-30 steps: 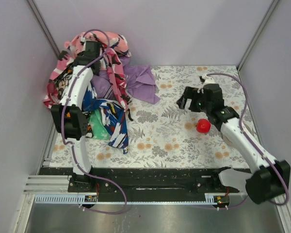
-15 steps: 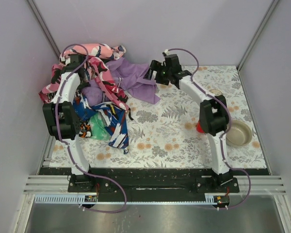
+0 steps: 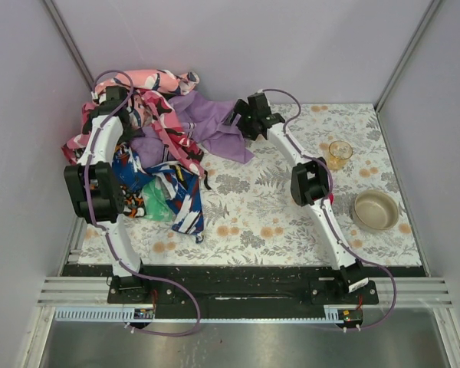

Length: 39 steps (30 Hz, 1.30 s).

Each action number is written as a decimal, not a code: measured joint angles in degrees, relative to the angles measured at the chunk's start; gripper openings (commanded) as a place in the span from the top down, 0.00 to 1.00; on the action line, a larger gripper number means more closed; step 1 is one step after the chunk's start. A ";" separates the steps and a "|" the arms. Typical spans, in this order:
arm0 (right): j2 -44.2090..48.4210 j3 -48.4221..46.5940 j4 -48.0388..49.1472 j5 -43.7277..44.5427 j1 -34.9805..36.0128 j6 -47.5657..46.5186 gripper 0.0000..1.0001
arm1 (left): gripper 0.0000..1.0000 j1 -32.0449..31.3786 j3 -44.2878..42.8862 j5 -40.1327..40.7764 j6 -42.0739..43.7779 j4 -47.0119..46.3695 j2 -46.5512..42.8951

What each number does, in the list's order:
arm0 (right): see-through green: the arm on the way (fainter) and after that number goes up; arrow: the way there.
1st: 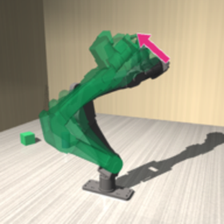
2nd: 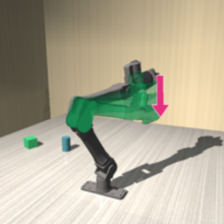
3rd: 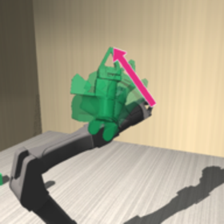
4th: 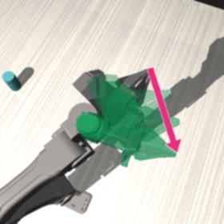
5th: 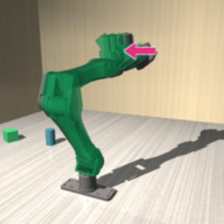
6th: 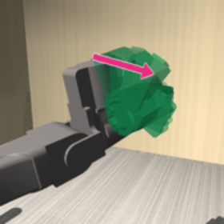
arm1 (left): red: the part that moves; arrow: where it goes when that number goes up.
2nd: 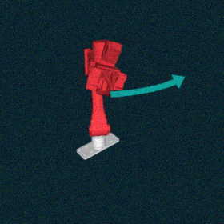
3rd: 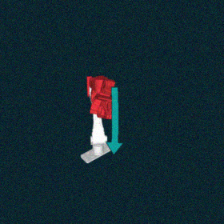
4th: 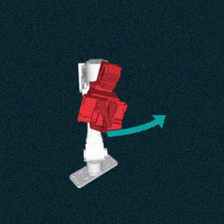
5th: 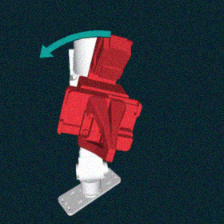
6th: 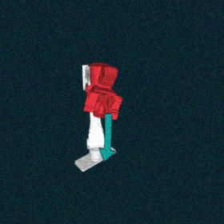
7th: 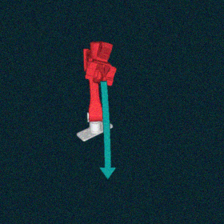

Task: Pick out a specific cloth from the pile

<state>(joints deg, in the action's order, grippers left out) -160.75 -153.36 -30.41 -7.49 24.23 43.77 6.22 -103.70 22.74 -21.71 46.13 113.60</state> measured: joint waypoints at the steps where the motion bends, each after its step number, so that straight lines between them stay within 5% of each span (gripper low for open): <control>1: -0.79 -0.96 0.48 -0.68 0.00 1.14 0.01 | 0.85 0.07 0.00 -0.33 -0.02 0.00 -0.07; 18: -11.30 -6.47 24.52 -3.58 7.08 13.99 0.02 | 0.84 0.94 2.36 -3.45 -0.07 -1.90 -1.73; 20: -11.63 -6.47 25.81 -2.12 8.74 14.08 0.13 | 0.84 0.94 2.69 -3.69 0.13 -2.14 -2.05; 24: -12.79 -6.54 27.04 -0.20 10.82 15.93 0.67 | 0.84 0.98 3.39 -4.35 0.33 -2.54 -2.73; 28: -15.26 -6.58 29.68 1.33 11.21 19.21 1.00 | 0.81 1.05 3.80 -4.96 0.59 -2.67 -3.26; 33: -15.43 -6.43 31.30 1.86 11.19 17.79 1.00 | 0.60 1.07 4.74 -5.46 0.96 -2.86 -4.39; 37: -12.48 -2.43 32.24 1.84 10.78 11.61 1.00 | 0.29 1.20 5.66 -6.21 1.05 -2.12 -6.12; 38: -10.75 -0.74 31.67 1.88 10.64 9.07 1.00 | 0.10 1.27 5.86 -6.56 1.03 -1.88 -6.73; 39: -8.81 0.85 30.80 1.92 10.47 6.38 1.00 | 0.01 1.36 5.97 -7.21 0.61 -1.51 -7.61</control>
<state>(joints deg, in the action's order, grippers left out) -169.56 -152.51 0.38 -5.56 34.70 50.15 7.57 -97.73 15.53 -21.10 44.62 106.00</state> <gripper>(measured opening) 0.036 0.684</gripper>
